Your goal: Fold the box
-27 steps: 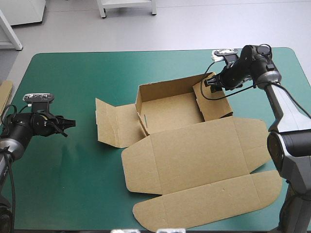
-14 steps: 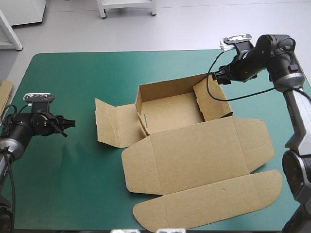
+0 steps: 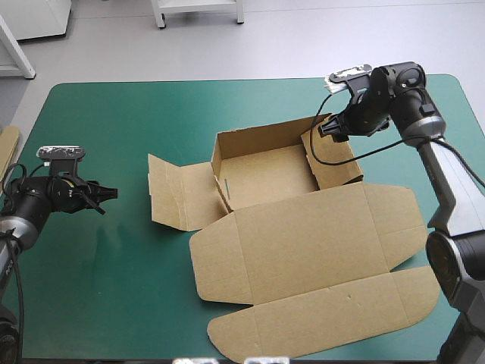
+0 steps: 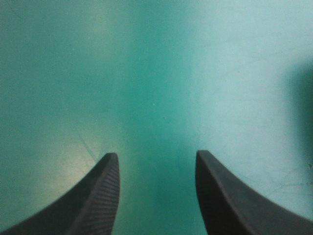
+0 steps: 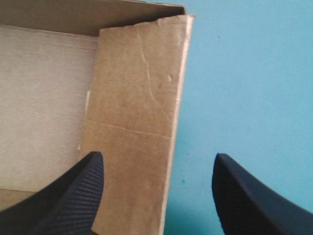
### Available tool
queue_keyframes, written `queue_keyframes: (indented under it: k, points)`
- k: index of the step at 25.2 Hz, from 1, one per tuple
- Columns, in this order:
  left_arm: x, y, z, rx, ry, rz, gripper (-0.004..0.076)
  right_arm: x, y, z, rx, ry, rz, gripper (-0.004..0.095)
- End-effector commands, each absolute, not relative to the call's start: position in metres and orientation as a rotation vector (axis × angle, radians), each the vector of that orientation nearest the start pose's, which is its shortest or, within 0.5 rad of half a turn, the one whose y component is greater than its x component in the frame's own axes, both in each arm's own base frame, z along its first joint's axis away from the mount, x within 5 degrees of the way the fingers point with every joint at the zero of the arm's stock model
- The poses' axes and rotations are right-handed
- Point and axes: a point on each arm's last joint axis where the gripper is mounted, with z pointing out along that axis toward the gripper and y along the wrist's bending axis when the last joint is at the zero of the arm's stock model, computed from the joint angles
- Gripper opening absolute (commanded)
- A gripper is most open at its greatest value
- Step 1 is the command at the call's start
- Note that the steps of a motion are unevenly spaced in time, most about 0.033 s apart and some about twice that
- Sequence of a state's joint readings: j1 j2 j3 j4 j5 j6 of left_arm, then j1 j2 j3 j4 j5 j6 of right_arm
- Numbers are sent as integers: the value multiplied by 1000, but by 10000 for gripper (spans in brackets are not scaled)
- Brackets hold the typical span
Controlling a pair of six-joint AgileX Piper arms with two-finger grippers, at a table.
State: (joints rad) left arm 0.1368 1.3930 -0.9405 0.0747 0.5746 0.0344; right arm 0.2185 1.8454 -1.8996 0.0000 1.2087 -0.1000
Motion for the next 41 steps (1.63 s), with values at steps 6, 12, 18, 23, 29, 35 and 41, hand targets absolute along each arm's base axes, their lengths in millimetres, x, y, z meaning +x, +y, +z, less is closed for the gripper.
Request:
queue_keyframes:
  k: [6, 12, 18, 23, 29, 35, 41]
  points:
    - [282, 43, 283, -77, 2423, 146, 349, 420, 90, 325, -415, 2666, 80, 603]
    - [282, 43, 283, -77, 2423, 146, 349, 428, 93, 311, -400, 2686, 99, 308]
    - [282, 43, 283, -74, 2423, 147, 349, 431, 90, 304, -430, 2697, 37, -19]
    - [282, 42, 283, -85, 2418, 131, 349, 425, 89, 338, -405, 2579, 60, -19]
    - [285, 41, 286, -97, 2378, 106, 349, 405, 79, 411, -351, 2377, 84, -19]
    - [295, 44, 280, -109, 2346, 103, 349, 371, 70, 475, -332, 2185, 233, -19]
    - [313, 45, 252, -157, 2392, 53, 349, 339, 59, 514, -312, 2067, 269, -19]
